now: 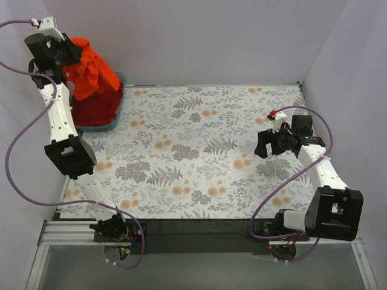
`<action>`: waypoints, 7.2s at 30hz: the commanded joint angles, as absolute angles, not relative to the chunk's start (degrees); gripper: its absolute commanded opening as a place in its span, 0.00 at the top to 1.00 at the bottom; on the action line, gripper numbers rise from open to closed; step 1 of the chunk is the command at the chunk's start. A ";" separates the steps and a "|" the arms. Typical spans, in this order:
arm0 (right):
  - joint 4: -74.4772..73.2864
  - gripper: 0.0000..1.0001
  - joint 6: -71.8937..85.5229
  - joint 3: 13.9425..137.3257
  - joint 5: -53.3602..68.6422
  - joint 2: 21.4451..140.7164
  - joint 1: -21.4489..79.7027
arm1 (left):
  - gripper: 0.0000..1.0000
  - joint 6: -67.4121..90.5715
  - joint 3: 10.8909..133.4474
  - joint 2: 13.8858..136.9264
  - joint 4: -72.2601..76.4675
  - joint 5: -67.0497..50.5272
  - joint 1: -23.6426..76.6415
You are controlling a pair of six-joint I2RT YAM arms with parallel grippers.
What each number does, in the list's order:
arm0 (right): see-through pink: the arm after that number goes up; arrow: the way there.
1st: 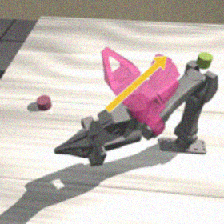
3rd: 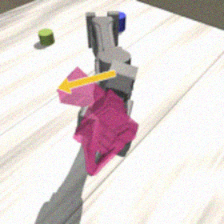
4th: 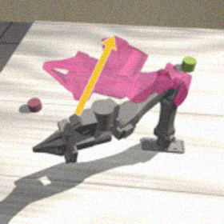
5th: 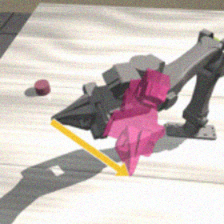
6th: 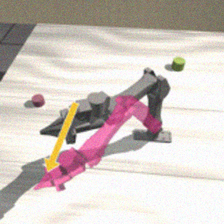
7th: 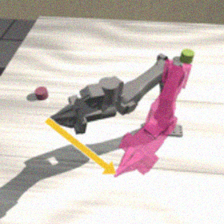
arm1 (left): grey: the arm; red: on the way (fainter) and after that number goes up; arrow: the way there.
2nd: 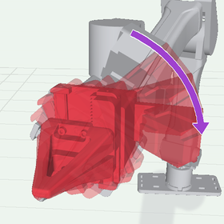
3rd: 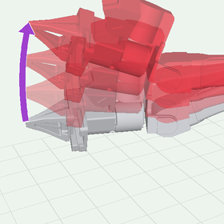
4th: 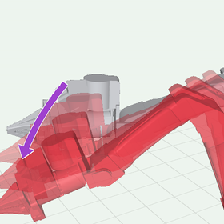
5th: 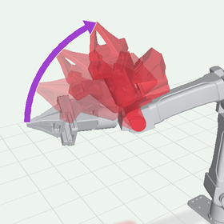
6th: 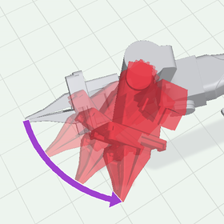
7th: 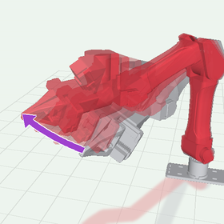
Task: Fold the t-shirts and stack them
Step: Grab the tshirt from the pile, then move the tshirt to the center of the board, then flatten the tshirt out
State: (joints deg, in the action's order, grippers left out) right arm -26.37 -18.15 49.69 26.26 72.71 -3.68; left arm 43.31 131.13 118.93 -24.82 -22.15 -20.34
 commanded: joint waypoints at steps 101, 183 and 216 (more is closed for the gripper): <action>-39.46 0.39 -28.47 81.13 15.12 116.10 -5.98 | 0.55 22.59 83.14 117.07 -41.66 -14.77 10.72; -56.60 0.19 -40.95 79.46 29.99 90.08 13.37 | 0.47 26.46 97.03 116.72 -42.19 -32.52 12.39; -42.18 0.39 -42.80 67.06 24.77 106.26 12.21 | 0.50 23.03 102.13 127.79 -37.53 -17.84 23.82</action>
